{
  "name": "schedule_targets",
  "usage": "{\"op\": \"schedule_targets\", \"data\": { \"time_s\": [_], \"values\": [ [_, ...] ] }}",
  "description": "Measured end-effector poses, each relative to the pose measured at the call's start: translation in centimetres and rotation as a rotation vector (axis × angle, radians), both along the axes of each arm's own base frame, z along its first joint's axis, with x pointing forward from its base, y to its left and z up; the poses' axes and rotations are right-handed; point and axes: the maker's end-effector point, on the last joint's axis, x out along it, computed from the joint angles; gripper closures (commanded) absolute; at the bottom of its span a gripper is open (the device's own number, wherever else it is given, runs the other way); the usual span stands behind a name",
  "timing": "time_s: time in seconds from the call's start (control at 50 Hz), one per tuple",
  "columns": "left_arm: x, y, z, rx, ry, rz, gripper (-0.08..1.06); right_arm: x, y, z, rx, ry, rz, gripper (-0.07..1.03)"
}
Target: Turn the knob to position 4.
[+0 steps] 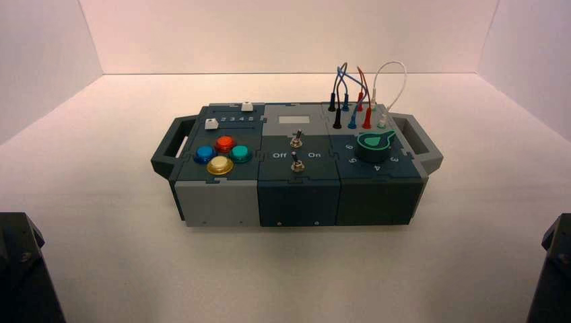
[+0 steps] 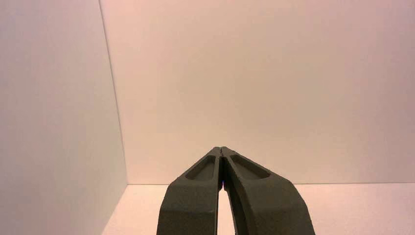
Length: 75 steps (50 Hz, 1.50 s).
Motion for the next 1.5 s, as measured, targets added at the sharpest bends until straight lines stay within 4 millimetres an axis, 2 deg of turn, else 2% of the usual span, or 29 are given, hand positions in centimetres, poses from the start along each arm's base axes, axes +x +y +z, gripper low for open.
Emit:
{"op": "schedule_targets", "data": {
  "time_s": [0.36, 0.54, 0.84, 1.04, 1.3, 1.5],
  "values": [
    [0.0, 0.0, -0.1, -0.003, 0.003, 0.002, 1.0, 0.0, 0.0, 0.0, 0.0, 0.0, 0.002, 0.99],
    [0.3, 0.0, -0.8, 0.0, 0.037, 0.0, 1.0, 0.1, 0.2, -0.3, -0.001, 0.017, 0.006, 0.99],
    [0.8, -0.1, -1.7, -0.002, 0.106, -0.004, 1.0, 0.6, 1.9, -0.7, -0.008, 0.078, 0.071, 0.99],
    [2.0, -1.3, -3.6, 0.007, 0.232, -0.049, 1.0, 1.3, 2.6, -2.4, 0.007, 0.208, 0.092, 0.99],
    [2.4, -4.4, -5.6, 0.048, 0.349, -0.16, 1.0, 1.6, 5.1, -5.3, -0.007, 0.39, 0.174, 0.99],
    [2.2, -6.8, -7.6, 0.086, 0.443, -0.244, 1.0, 1.9, 7.2, -9.0, -0.036, 0.604, 0.234, 0.99]
  ]
}}
